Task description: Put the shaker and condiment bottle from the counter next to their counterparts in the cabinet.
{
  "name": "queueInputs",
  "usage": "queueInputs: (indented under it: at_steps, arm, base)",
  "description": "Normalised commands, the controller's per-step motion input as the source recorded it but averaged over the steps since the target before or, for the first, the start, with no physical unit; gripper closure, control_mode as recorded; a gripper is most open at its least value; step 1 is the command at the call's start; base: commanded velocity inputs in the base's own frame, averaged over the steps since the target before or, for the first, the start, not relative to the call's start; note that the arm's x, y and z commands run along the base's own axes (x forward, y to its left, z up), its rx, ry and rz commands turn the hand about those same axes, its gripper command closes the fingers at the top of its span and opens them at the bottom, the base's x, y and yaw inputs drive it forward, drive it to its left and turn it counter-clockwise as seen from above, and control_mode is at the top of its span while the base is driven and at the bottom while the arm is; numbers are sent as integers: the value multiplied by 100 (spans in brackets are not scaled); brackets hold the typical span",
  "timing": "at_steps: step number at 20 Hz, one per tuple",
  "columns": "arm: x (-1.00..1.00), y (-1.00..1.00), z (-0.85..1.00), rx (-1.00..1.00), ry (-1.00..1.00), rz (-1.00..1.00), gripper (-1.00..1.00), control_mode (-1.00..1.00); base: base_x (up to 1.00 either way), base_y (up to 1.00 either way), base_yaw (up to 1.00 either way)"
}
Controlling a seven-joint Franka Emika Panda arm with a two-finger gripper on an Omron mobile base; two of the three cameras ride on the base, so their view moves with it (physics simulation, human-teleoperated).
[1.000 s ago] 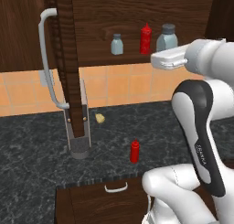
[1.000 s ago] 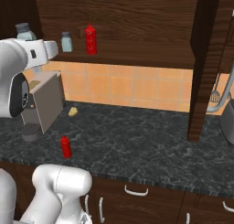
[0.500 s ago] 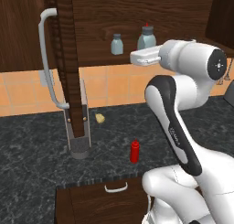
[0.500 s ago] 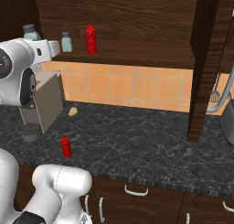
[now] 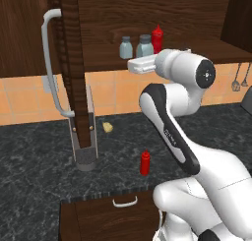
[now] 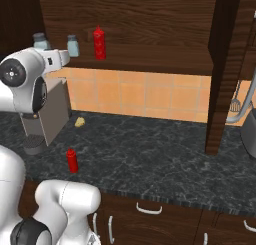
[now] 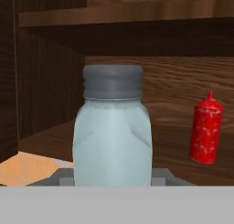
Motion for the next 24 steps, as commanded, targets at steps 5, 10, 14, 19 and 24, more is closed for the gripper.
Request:
queueInputs:
  at_steps: [5,10,14,19,24]
  arm:
    - [25,23,-6,3,2,0,100,-100]
    - [20,18,-15,4,6,0,100,-100]
    - [16,8,-17,1,-5,0,100,-100]
    - [26,0,-16,0,-5,0,100,-100]
    - [38,5,1,0,6,0,100,-100]
  base:
    - [0,0,0]
    - [0,0,0]
    - [0,0,0]
    - [0,0,0]
    - [0,0,0]
